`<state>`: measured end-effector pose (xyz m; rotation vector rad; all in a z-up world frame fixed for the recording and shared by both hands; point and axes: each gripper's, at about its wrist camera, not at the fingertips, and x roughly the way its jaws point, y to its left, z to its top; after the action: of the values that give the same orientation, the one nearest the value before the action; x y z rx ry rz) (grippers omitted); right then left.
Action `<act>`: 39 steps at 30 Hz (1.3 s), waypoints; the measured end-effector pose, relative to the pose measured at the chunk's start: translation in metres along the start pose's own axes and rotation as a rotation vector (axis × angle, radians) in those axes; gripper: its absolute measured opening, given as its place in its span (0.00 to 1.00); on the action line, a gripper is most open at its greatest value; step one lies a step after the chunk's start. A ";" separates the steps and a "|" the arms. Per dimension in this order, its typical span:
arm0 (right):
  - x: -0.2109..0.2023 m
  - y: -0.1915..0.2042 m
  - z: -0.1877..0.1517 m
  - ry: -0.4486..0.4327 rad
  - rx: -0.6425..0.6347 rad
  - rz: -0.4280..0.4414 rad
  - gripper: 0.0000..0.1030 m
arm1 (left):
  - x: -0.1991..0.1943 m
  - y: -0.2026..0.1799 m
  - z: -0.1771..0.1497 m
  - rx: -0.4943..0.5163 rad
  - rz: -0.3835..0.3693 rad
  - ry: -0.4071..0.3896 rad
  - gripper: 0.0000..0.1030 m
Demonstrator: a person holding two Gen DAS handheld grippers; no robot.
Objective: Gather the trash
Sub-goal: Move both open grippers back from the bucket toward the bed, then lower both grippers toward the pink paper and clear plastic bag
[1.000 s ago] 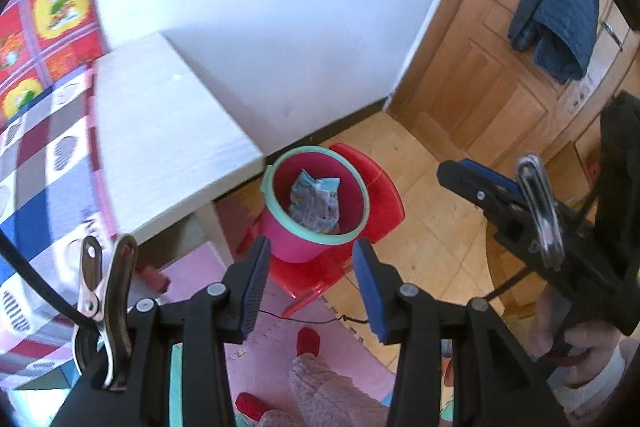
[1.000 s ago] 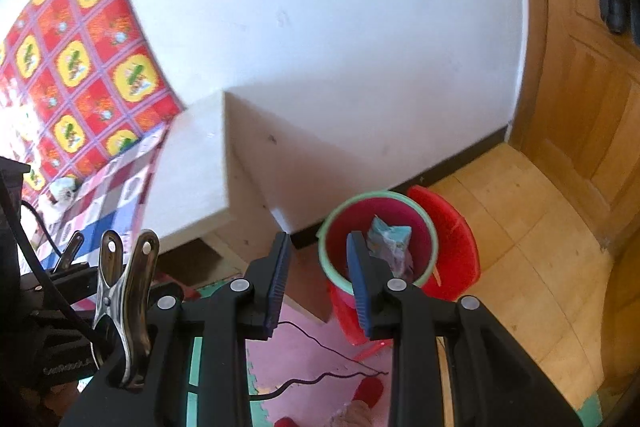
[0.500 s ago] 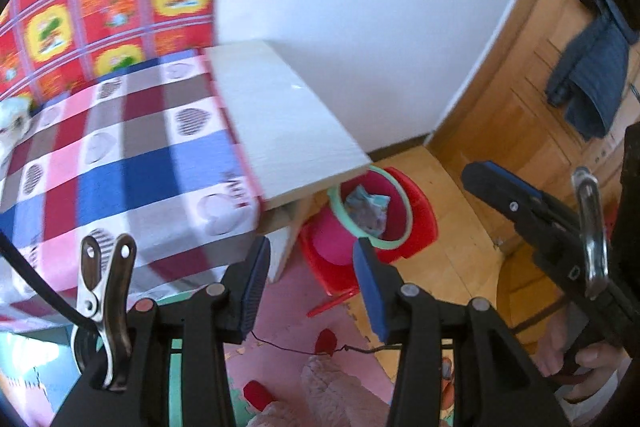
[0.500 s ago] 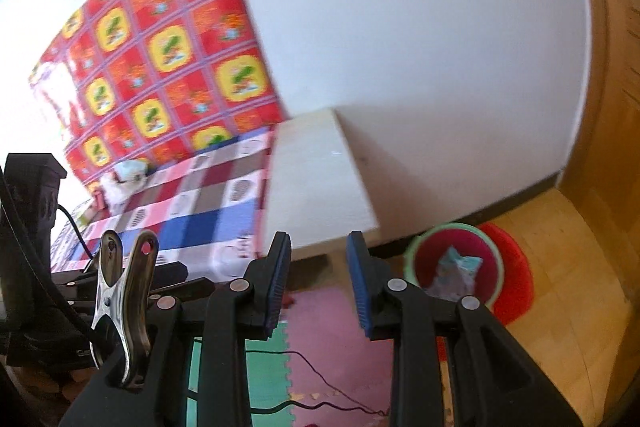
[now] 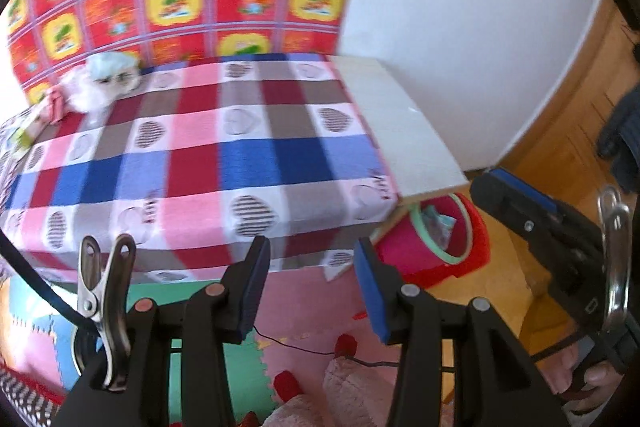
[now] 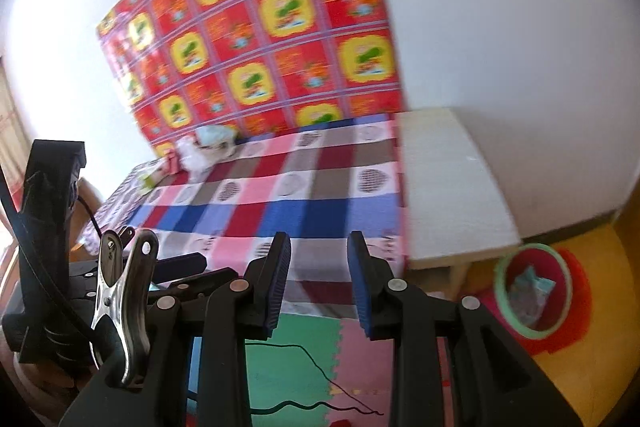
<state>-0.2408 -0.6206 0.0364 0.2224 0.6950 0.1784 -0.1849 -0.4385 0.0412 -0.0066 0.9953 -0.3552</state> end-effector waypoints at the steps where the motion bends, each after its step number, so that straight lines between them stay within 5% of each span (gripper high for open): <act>1: 0.005 0.008 0.002 0.006 -0.015 0.017 0.29 | -0.002 0.006 0.000 -0.011 0.008 -0.001 0.44; 23: 0.117 0.131 0.066 0.081 -0.220 0.309 0.35 | -0.027 0.165 0.045 -0.289 0.246 -0.041 0.45; 39: 0.225 0.177 0.122 0.154 -0.268 0.367 0.35 | 0.010 0.262 0.097 -0.403 0.319 -0.018 0.45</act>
<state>-0.0079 -0.4149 0.0358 0.0777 0.7705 0.6404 -0.0247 -0.2093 0.0430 -0.2129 1.0177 0.1399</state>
